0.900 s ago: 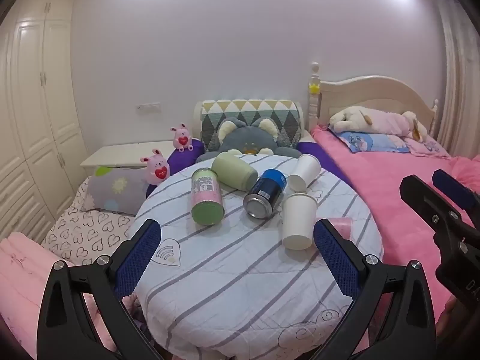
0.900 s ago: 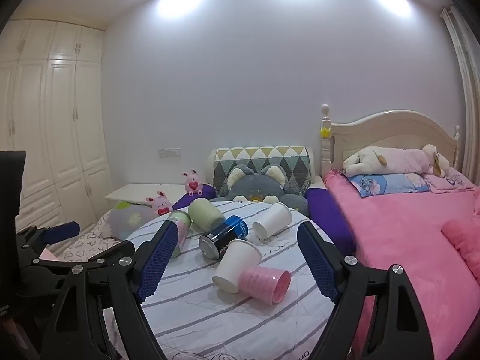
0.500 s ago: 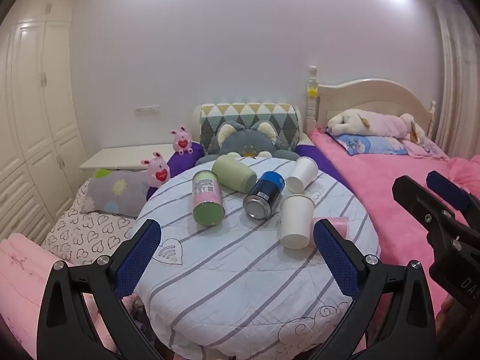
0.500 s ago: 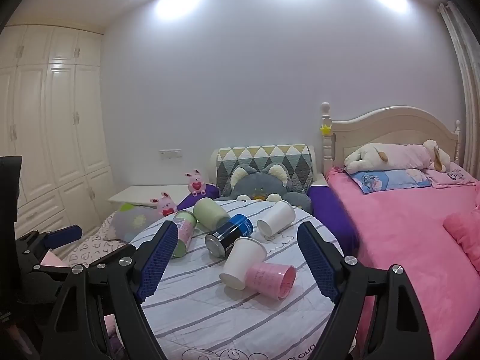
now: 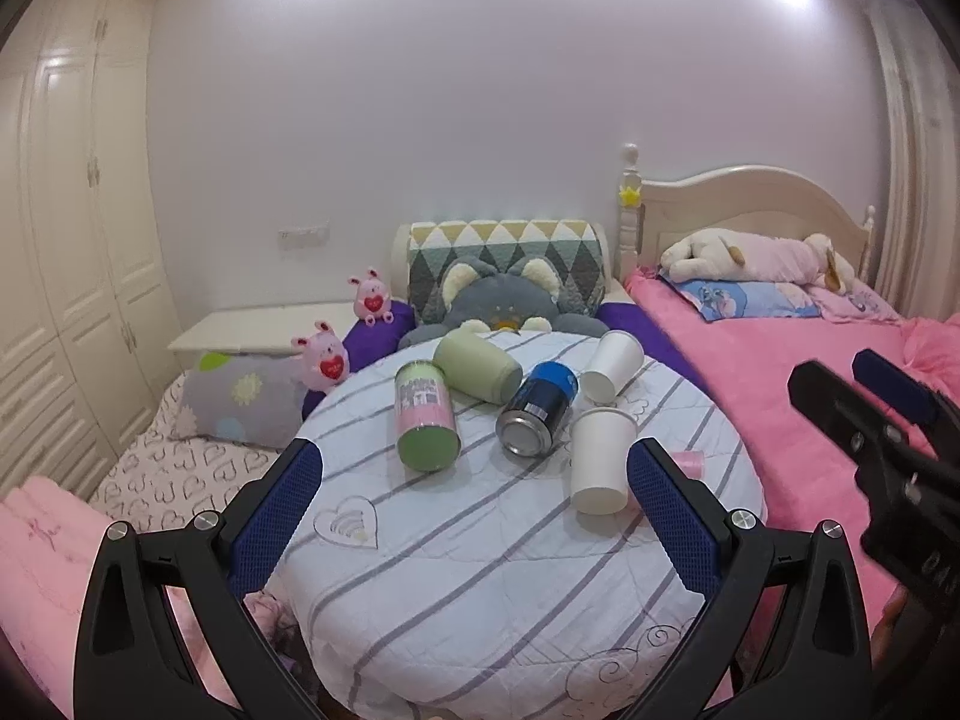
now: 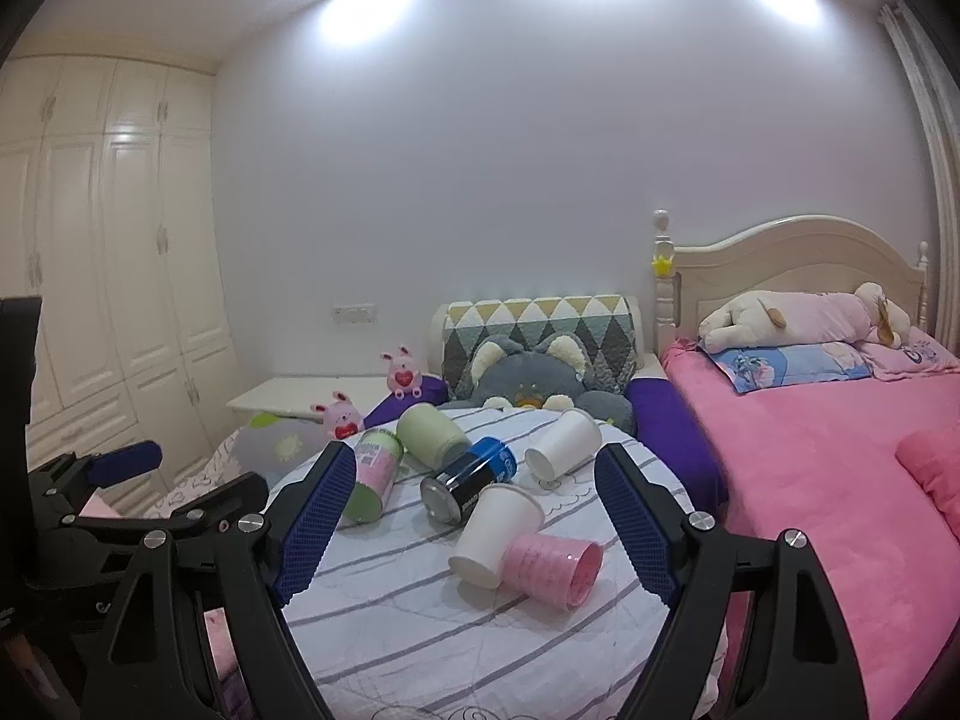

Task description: Flip cup upright

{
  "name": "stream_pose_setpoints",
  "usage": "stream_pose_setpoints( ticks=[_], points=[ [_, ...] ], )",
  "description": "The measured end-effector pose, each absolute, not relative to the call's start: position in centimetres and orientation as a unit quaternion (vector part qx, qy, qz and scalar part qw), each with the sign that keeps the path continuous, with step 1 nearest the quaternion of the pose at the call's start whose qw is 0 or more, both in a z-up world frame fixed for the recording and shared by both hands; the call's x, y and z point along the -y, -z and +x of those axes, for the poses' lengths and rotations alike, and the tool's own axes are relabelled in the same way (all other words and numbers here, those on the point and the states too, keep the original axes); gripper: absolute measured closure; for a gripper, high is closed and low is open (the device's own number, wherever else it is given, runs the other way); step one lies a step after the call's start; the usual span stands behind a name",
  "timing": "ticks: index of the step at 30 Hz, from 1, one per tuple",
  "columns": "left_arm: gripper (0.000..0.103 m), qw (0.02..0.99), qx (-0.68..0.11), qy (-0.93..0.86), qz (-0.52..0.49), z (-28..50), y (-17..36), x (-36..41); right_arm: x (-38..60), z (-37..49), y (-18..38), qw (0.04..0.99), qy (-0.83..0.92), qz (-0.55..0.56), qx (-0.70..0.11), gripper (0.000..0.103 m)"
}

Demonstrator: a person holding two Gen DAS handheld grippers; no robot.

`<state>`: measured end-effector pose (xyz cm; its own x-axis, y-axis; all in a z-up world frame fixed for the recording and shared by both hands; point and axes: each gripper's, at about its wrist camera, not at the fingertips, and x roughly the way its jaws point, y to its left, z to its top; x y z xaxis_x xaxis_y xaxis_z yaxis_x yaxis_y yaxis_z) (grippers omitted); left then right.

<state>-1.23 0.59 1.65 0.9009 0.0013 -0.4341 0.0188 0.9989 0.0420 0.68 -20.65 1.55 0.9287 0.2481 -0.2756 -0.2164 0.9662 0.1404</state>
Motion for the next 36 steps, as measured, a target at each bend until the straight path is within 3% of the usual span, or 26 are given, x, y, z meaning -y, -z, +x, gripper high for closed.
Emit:
stream_pose_setpoints(
  ticks=[16, 36],
  points=[
    [0.000, 0.974, -0.226, 0.000, 0.035, -0.1, -1.1, 0.7, 22.4, 1.3, -0.4, 0.977, -0.123, 0.079, -0.158, 0.020],
    [0.000, 0.982, -0.190, 0.013, 0.006, 0.5, -0.6, 1.3, 22.4, 2.3, 0.0, 0.984, -0.119, 0.030, -0.129, 0.020]
  ],
)
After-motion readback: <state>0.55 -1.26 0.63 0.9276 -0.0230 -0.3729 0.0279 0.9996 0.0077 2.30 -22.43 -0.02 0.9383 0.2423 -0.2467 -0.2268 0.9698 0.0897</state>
